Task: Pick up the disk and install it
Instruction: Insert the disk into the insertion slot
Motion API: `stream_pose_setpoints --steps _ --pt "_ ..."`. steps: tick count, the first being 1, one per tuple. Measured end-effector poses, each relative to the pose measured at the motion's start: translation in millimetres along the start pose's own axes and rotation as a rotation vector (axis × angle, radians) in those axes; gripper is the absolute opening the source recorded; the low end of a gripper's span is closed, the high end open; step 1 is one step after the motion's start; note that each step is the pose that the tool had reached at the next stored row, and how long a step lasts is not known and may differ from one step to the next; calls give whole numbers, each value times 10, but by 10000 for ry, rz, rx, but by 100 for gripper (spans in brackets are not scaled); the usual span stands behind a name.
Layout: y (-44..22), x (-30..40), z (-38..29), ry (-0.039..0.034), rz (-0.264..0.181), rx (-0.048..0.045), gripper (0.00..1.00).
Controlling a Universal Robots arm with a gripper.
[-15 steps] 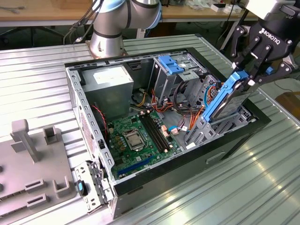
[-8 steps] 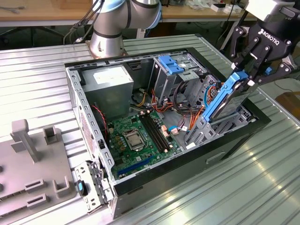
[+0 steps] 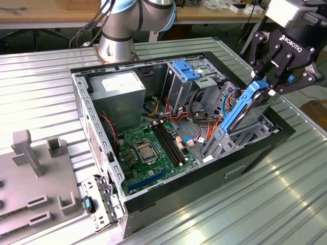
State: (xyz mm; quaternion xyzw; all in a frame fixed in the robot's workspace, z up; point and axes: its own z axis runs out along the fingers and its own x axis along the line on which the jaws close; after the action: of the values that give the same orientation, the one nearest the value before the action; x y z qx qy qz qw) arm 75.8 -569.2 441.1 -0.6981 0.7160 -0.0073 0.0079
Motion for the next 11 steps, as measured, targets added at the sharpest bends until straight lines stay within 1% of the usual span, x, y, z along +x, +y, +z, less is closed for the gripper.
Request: stream_pose_setpoints --steps 11 --pt "3 0 104 0 -7 -5 37"
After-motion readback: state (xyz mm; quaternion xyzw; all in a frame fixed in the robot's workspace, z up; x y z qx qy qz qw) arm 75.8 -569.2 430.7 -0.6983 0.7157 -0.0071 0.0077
